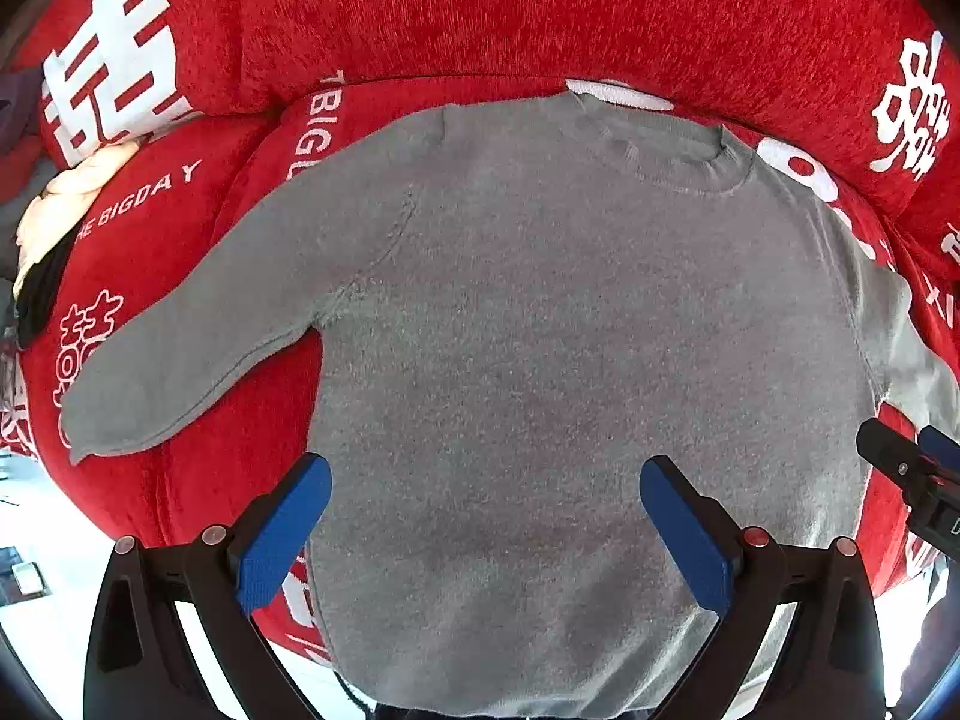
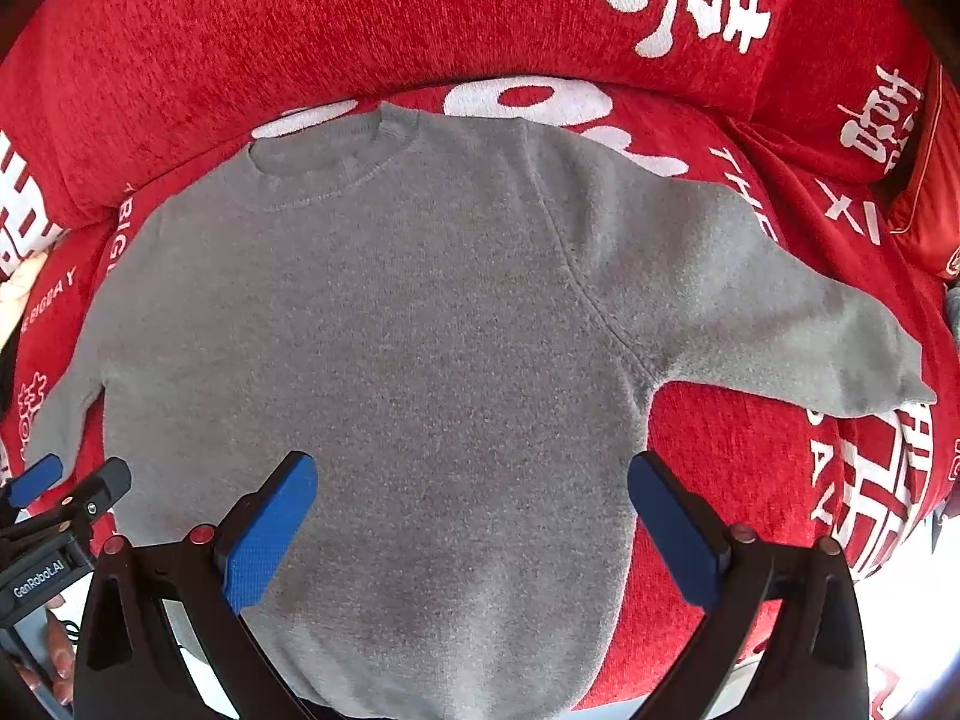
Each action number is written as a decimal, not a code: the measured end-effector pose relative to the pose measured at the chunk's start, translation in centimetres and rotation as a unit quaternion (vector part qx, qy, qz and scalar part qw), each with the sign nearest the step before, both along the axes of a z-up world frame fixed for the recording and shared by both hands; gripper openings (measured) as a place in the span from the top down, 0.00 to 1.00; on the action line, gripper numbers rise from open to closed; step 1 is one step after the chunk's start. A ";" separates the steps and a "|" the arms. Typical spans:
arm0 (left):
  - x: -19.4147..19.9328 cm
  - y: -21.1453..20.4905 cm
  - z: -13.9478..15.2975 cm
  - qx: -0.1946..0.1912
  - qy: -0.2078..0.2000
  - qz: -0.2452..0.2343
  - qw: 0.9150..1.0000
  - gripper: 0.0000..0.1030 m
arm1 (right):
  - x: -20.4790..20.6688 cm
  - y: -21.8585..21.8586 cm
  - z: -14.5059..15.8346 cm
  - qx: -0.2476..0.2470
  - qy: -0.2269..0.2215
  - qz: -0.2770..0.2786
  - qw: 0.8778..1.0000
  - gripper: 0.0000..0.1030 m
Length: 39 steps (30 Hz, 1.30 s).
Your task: Fold small clothes
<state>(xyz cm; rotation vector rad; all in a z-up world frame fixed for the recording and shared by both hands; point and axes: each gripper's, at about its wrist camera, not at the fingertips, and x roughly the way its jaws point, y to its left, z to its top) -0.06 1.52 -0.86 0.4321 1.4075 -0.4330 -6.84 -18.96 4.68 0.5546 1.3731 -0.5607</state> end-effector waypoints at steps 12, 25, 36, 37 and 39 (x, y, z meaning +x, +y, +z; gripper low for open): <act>-0.2 0.2 0.1 -0.007 0.010 0.009 1.000 0.00 | 0.1 0.4 0.0 -0.004 0.004 0.007 1.000 0.00; -0.1 1.0 0.0 -0.004 0.013 0.011 1.000 0.00 | 0.1 0.7 -0.2 -0.008 0.007 0.009 1.000 0.00; -0.2 1.4 -0.2 -0.013 0.019 0.014 1.000 0.00 | 0.2 0.7 -0.2 -0.015 0.020 0.012 1.000 0.00; -0.2 1.5 -0.2 -0.014 0.020 0.015 1.000 0.00 | 0.2 0.8 -0.2 -0.016 0.021 0.013 1.000 0.00; -0.2 1.6 -0.2 -0.017 0.022 0.016 0.999 0.00 | 0.3 0.9 -0.2 -0.017 0.022 0.015 1.000 0.00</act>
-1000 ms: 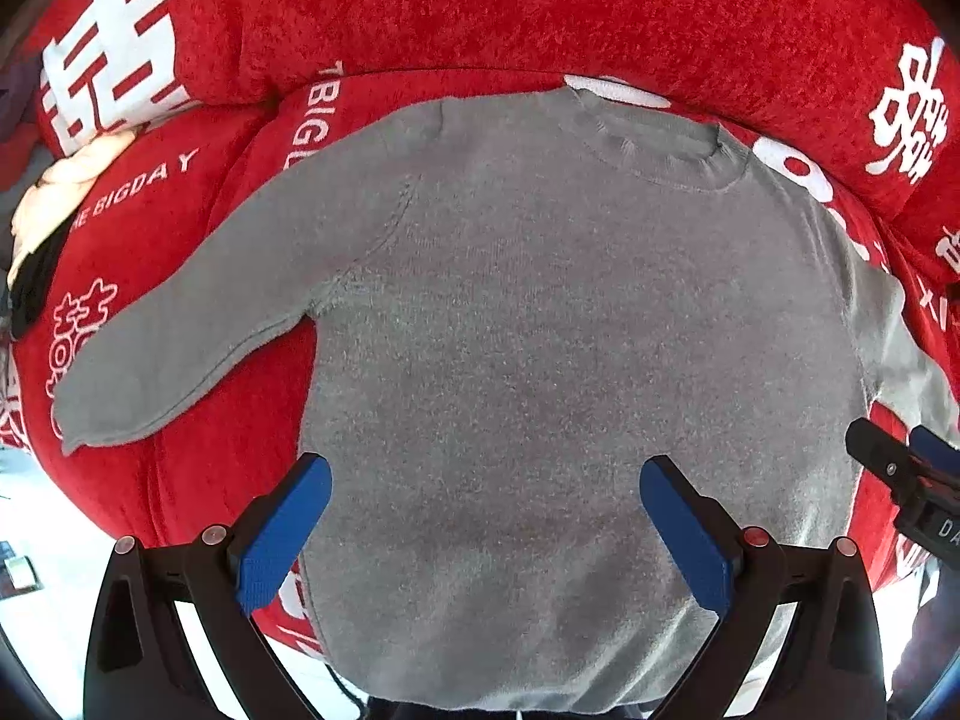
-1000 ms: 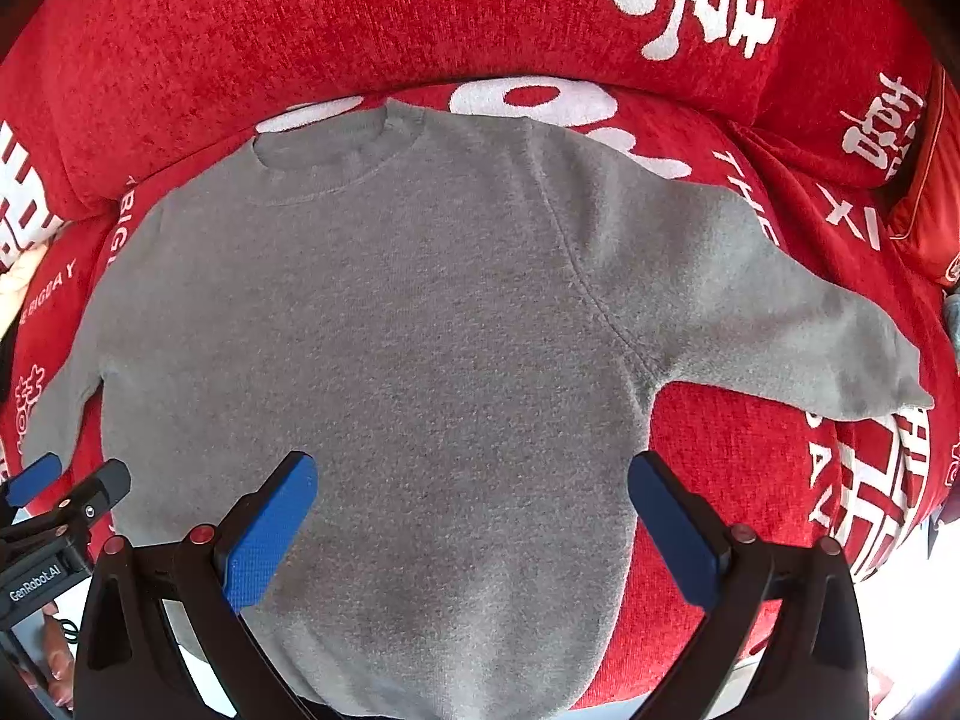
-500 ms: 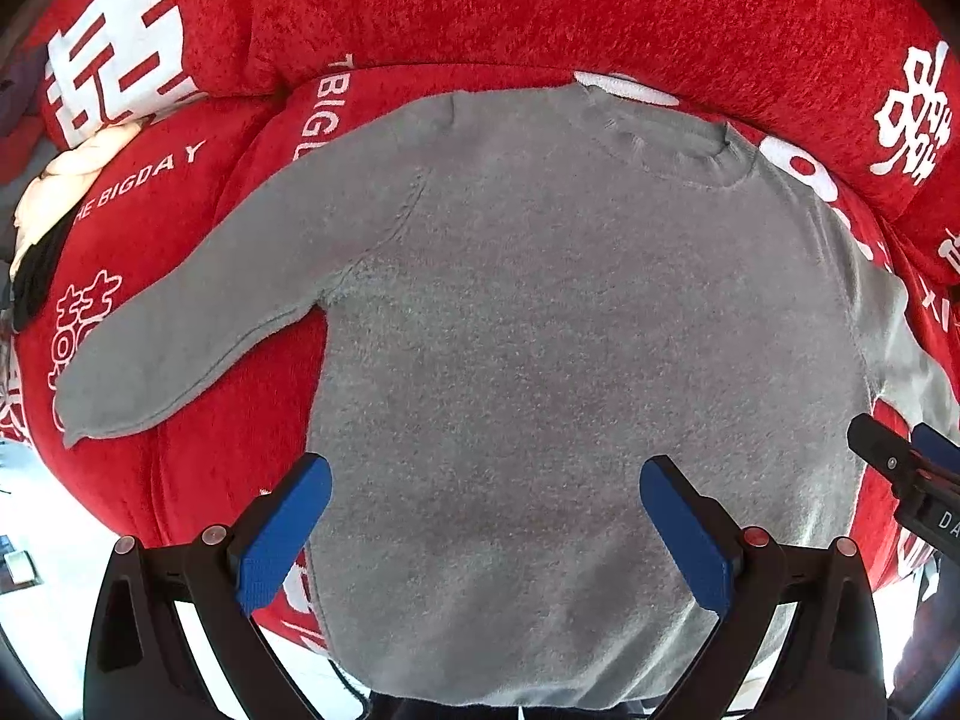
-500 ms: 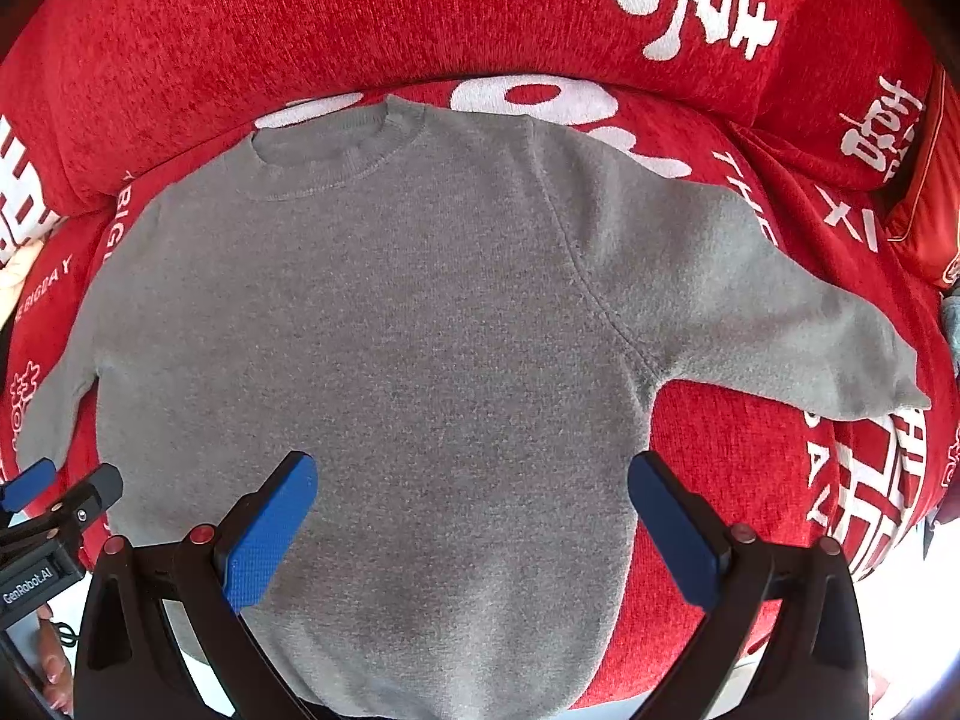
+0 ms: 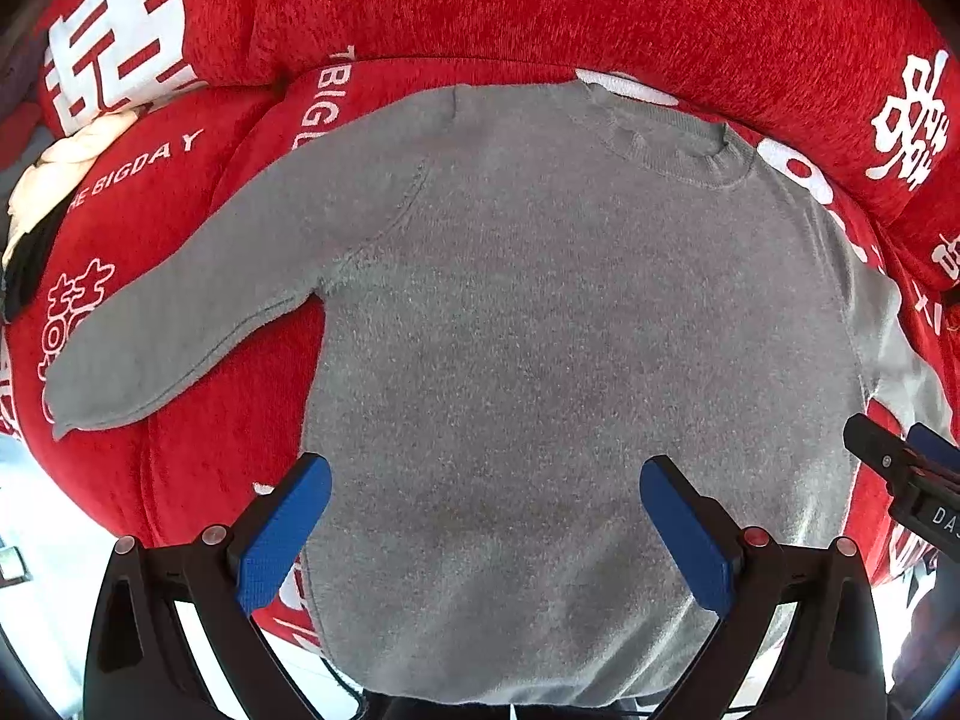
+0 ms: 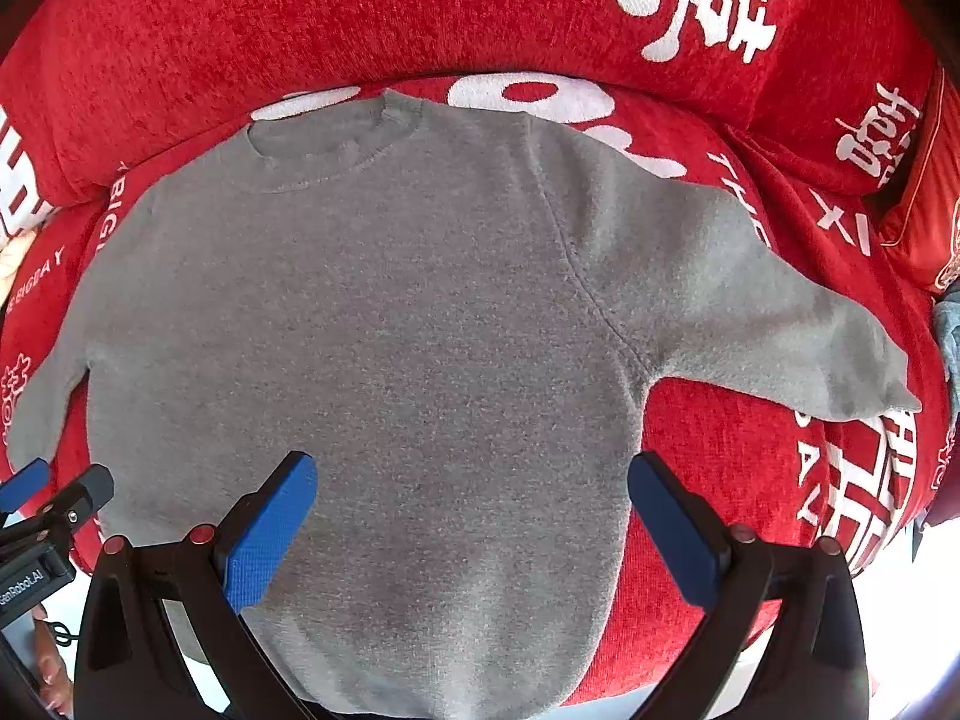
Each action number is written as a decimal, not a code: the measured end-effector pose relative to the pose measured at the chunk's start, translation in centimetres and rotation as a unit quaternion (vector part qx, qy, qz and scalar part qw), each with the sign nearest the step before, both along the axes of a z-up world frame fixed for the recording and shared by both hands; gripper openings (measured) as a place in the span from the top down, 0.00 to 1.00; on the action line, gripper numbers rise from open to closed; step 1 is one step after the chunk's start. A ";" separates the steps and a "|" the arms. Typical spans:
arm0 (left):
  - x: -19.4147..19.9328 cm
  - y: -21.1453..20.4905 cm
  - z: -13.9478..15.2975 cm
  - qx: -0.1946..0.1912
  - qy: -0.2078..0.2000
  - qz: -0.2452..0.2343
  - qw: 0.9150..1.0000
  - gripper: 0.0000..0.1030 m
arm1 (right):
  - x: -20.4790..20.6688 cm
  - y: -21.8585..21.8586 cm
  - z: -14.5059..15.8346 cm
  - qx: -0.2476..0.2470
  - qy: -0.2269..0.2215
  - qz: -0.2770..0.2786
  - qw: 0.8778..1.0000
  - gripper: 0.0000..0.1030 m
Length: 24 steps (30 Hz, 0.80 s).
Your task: Fold small clothes
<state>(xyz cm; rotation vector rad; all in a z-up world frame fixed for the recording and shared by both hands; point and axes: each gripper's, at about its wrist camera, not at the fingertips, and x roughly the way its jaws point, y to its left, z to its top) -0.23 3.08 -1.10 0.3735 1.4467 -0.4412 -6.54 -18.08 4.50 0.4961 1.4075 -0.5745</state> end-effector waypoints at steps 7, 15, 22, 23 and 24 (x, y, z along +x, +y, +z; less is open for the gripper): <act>0.4 0.5 -0.1 -0.013 0.008 0.006 1.000 0.00 | 0.4 0.3 0.0 0.002 -0.001 0.002 1.000 0.00; 2.1 3.0 -0.7 -0.058 0.036 0.048 0.996 0.00 | 1.7 1.6 0.1 0.034 -0.025 0.009 0.999 0.00; 5.4 9.3 -2.5 -0.088 0.050 0.136 0.985 0.00 | 4.8 5.6 -1.0 0.084 -0.051 0.042 0.994 0.00; 6.0 10.6 -2.8 -0.092 0.050 0.152 0.983 0.00 | 5.3 6.4 -1.2 0.088 -0.051 0.049 0.994 0.00; 6.6 11.9 -3.2 -0.095 0.050 0.169 0.980 0.00 | 5.9 7.1 -1.4 0.092 -0.051 0.056 0.993 0.00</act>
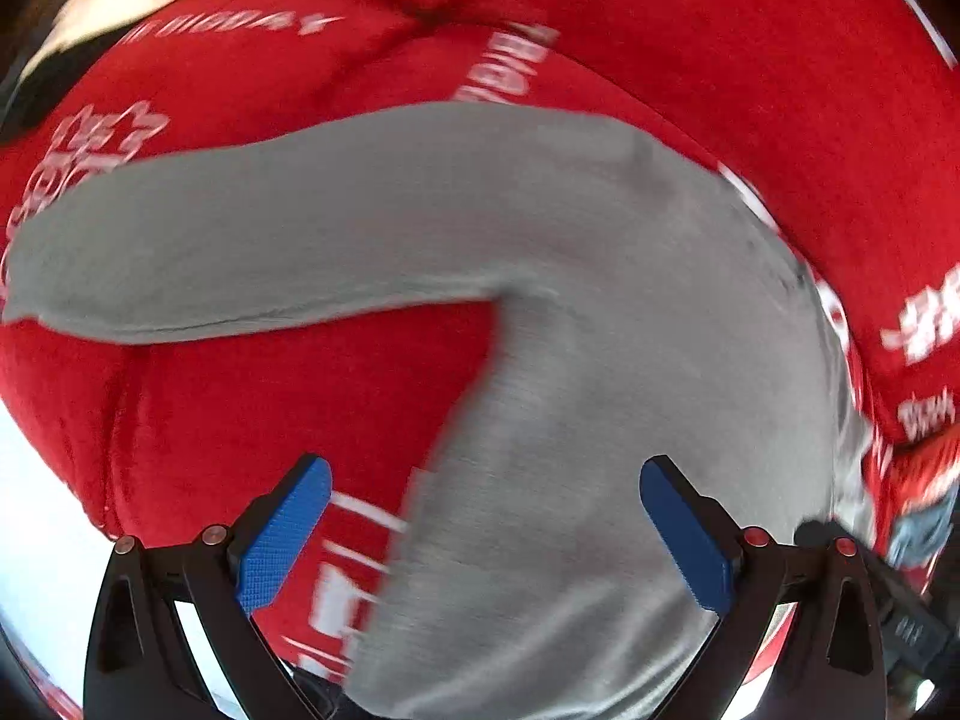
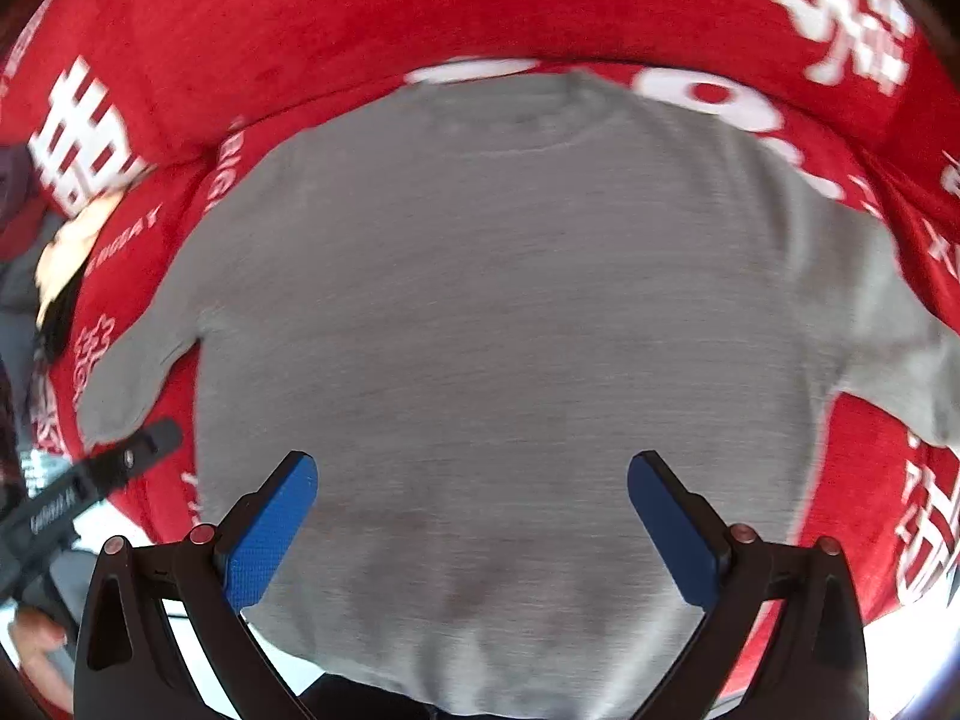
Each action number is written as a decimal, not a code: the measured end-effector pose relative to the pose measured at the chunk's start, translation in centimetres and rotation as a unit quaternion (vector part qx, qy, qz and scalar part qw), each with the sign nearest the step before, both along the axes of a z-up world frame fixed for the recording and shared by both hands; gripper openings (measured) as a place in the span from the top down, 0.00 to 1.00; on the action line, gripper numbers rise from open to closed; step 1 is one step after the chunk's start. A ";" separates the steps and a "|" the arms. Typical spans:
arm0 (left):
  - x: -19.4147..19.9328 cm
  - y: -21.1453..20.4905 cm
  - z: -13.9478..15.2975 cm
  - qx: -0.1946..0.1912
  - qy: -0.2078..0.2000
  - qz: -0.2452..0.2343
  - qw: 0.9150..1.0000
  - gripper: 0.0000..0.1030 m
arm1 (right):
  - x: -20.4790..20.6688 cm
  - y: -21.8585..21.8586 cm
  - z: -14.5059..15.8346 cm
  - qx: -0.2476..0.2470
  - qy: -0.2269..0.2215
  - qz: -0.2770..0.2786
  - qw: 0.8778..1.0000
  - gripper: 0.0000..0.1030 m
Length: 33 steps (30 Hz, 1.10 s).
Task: Fold small clothes
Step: 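Grasp the grey sweater's sleeve cuff with the left tool and lift it across the body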
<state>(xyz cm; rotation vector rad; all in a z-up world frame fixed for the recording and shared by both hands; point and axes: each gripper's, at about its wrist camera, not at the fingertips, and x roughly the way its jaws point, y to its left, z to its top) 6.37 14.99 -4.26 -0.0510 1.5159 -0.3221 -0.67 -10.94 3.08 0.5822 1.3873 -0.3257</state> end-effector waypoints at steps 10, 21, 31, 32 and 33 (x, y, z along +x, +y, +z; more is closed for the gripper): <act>5.0 13.5 -3.9 -0.066 -0.006 0.183 0.981 0.00 | 5.5 8.8 -2.4 0.100 -0.026 0.085 0.991 0.23; 7.2 17.9 -8.1 -0.206 0.011 0.258 0.944 0.00 | 8.3 15.3 -3.6 0.170 -0.037 0.144 0.974 0.26; 8.2 18.9 -7.8 -0.186 -0.027 0.312 0.931 0.94 | 9.1 16.6 -3.6 0.173 -0.041 0.156 0.972 0.26; 8.3 18.5 -7.2 -0.174 -0.046 0.293 0.939 0.94 | 9.1 16.6 -3.6 0.173 -0.041 0.154 0.972 0.26; 8.3 18.0 -6.4 -0.166 -0.066 0.274 0.945 0.94 | 9.1 16.6 -3.6 0.173 -0.041 0.151 0.972 0.26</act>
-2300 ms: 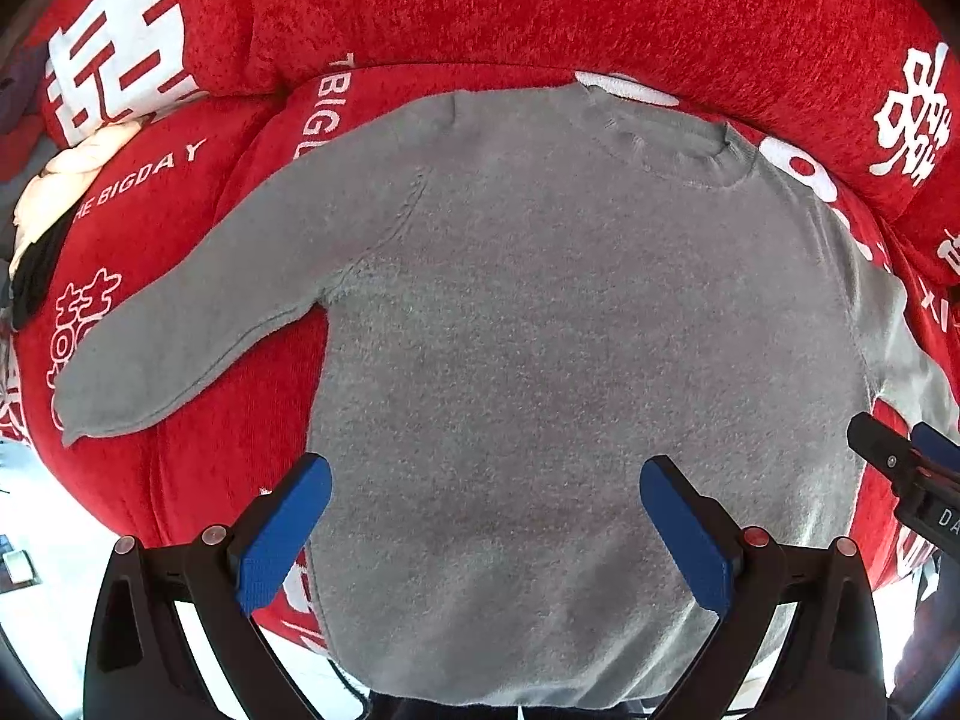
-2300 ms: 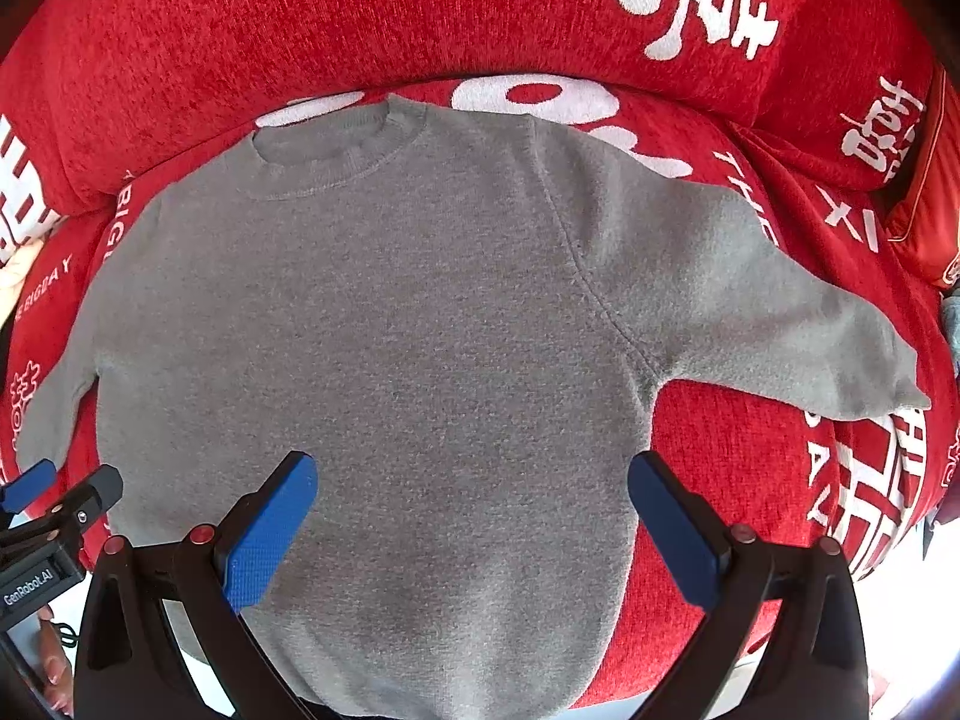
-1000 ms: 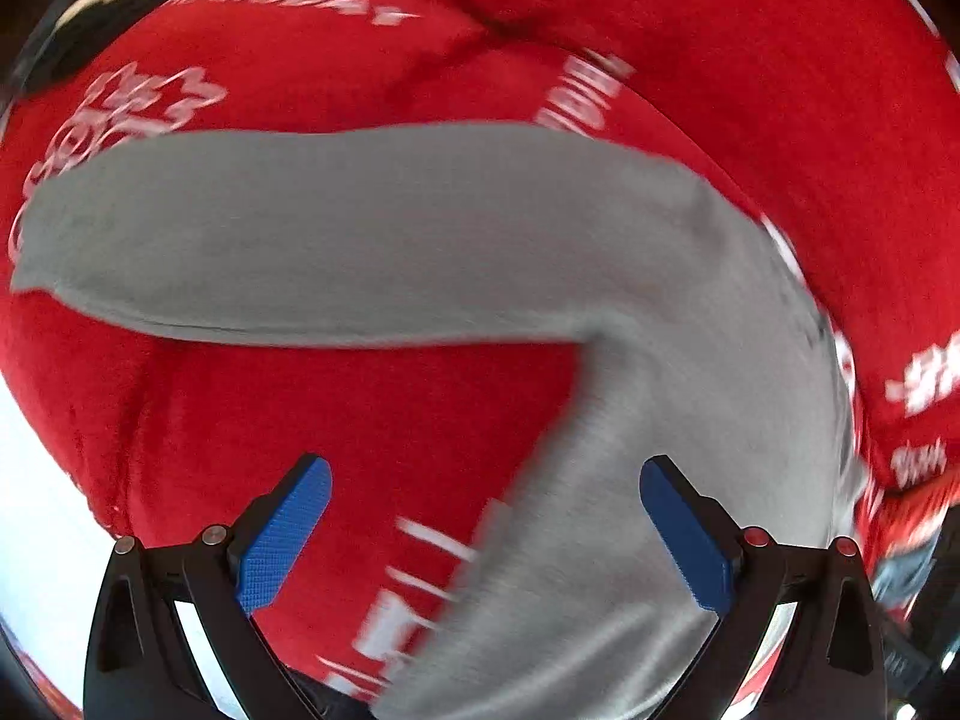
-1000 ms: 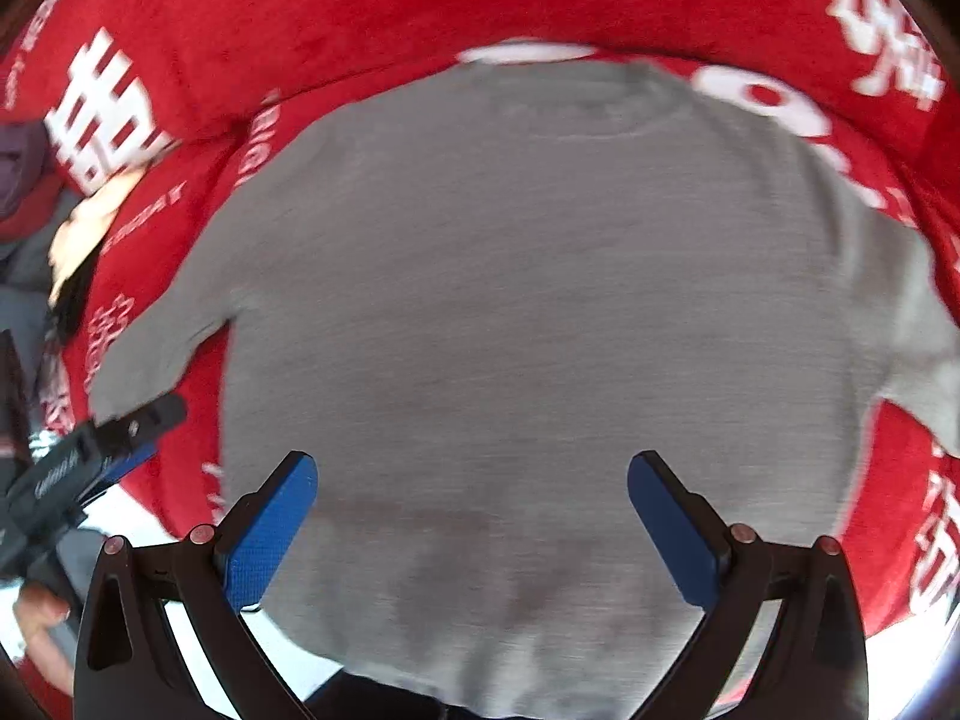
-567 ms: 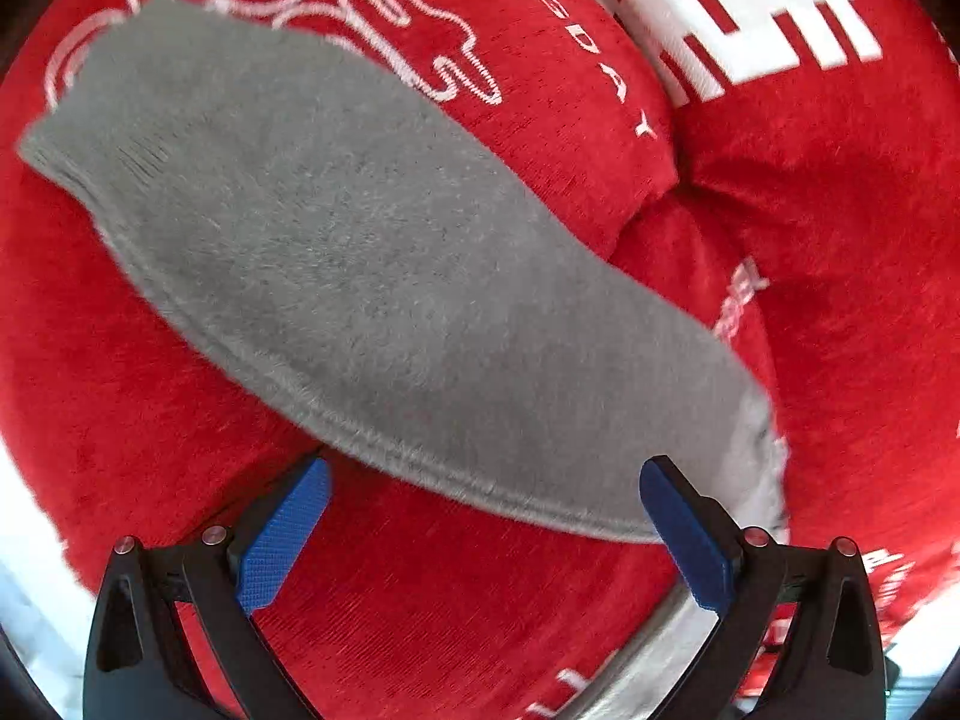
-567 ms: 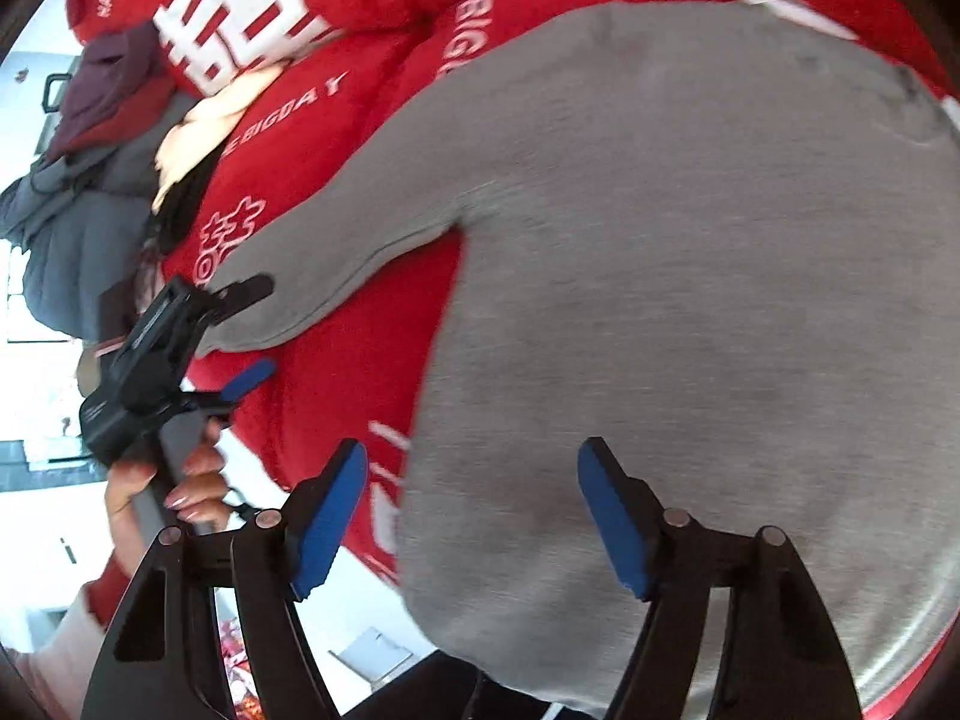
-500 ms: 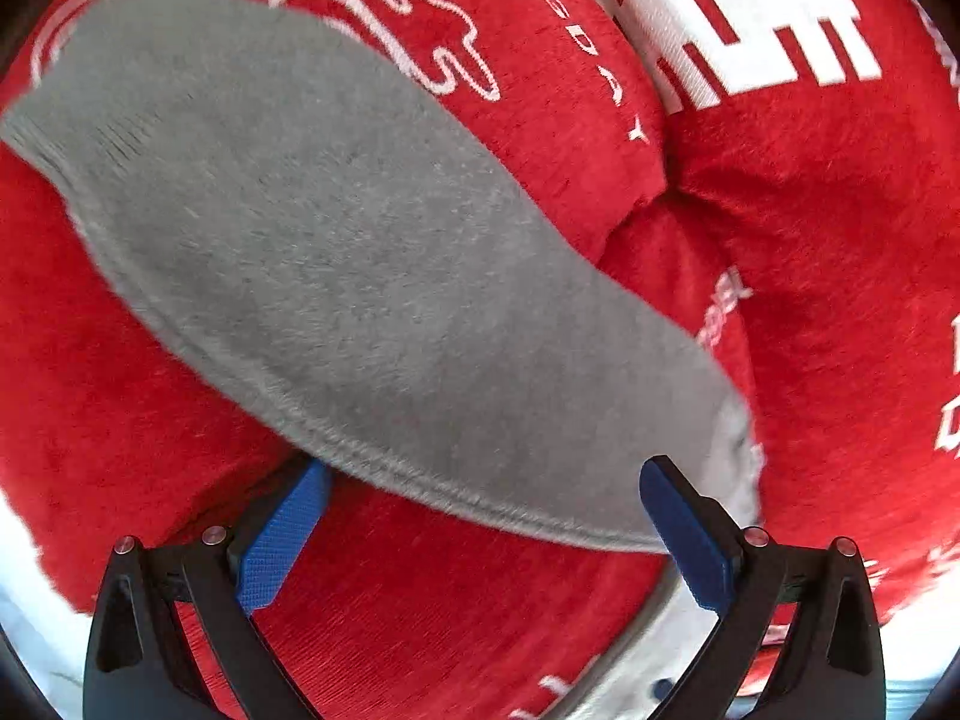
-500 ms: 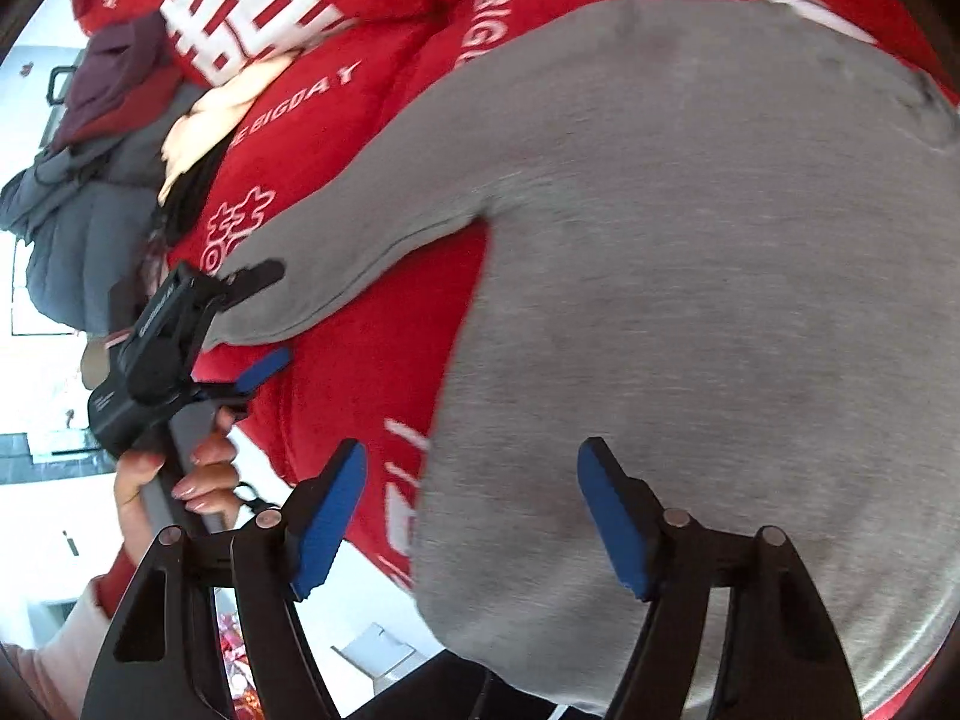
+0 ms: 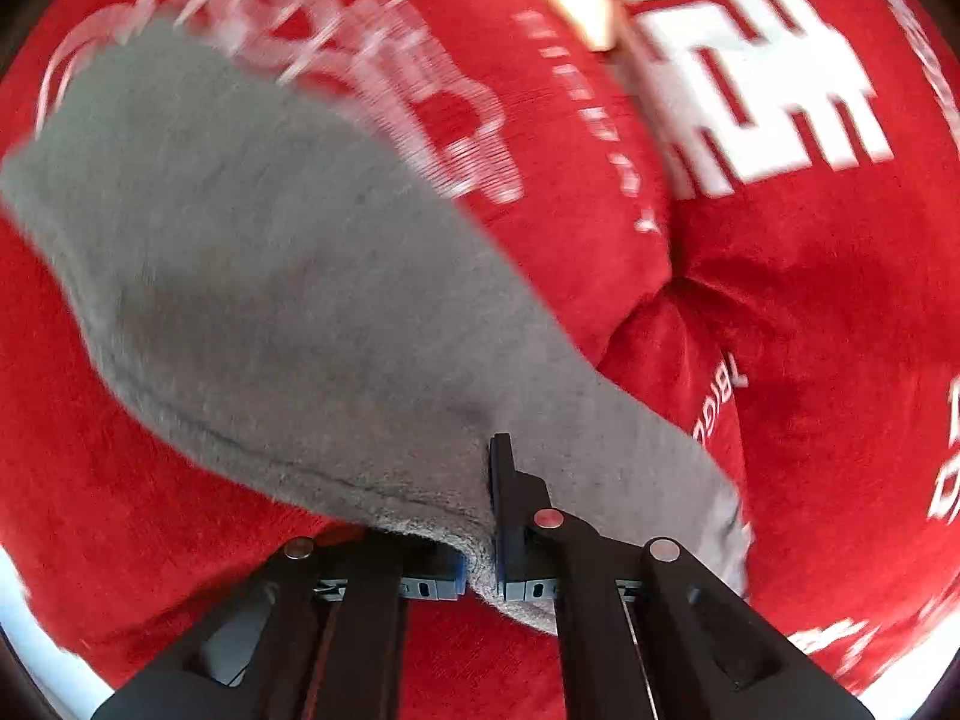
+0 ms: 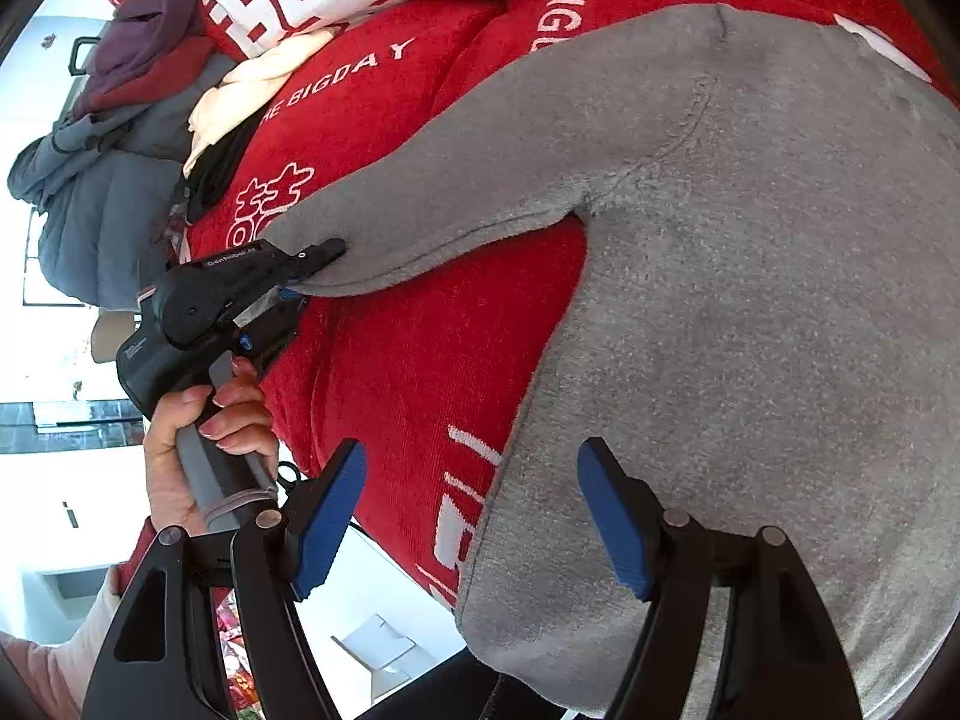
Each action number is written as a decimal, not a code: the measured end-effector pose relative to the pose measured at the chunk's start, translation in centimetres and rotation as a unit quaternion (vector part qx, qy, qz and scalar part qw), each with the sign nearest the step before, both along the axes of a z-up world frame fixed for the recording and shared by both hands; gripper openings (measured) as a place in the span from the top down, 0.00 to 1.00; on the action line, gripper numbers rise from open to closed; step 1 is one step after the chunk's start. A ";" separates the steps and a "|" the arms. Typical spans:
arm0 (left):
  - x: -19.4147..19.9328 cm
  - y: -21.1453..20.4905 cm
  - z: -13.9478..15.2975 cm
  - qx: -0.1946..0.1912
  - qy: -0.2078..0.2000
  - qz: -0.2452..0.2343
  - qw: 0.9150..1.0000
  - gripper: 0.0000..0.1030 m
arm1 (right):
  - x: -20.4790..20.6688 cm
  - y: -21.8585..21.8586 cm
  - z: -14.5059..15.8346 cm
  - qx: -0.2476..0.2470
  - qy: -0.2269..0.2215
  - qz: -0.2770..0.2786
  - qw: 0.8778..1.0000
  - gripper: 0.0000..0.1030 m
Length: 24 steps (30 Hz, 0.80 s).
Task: Fold small clothes
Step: 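Grasp the grey sweater's sleeve cuff with the left tool and lift it across the body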
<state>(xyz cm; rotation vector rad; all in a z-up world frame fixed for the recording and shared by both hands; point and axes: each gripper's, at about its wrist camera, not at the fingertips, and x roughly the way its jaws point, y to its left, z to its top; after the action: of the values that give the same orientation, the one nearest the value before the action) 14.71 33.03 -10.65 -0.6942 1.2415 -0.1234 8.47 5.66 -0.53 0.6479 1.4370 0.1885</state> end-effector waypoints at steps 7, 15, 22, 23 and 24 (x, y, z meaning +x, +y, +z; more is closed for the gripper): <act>0.9 -5.0 6.9 0.062 -0.125 -0.101 0.985 0.94 | -1.5 -2.2 0.6 0.004 -0.006 -0.036 0.999 0.45; -0.7 -16.1 13.5 0.037 -0.215 -0.246 0.944 0.94 | -4.5 -8.1 2.5 -0.007 -0.032 -0.114 0.993 0.45; -5.1 -29.1 12.3 0.043 -0.204 -0.364 0.908 0.94 | -8.9 -15.8 3.7 -0.025 -0.042 -0.198 0.979 0.45; -6.2 -31.3 11.4 0.050 -0.195 -0.383 0.902 0.94 | -9.6 -16.8 3.7 -0.029 -0.041 -0.209 0.977 0.45; -6.8 -32.6 10.7 0.055 -0.189 -0.396 0.897 0.94 | -10.5 -17.8 3.6 -0.032 -0.039 -0.220 0.974 0.45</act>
<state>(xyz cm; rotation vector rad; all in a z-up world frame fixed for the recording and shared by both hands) 7.92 0.39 0.06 -0.0181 1.0737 -0.8184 -2.03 -12.16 3.10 0.8782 1.1868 -0.1769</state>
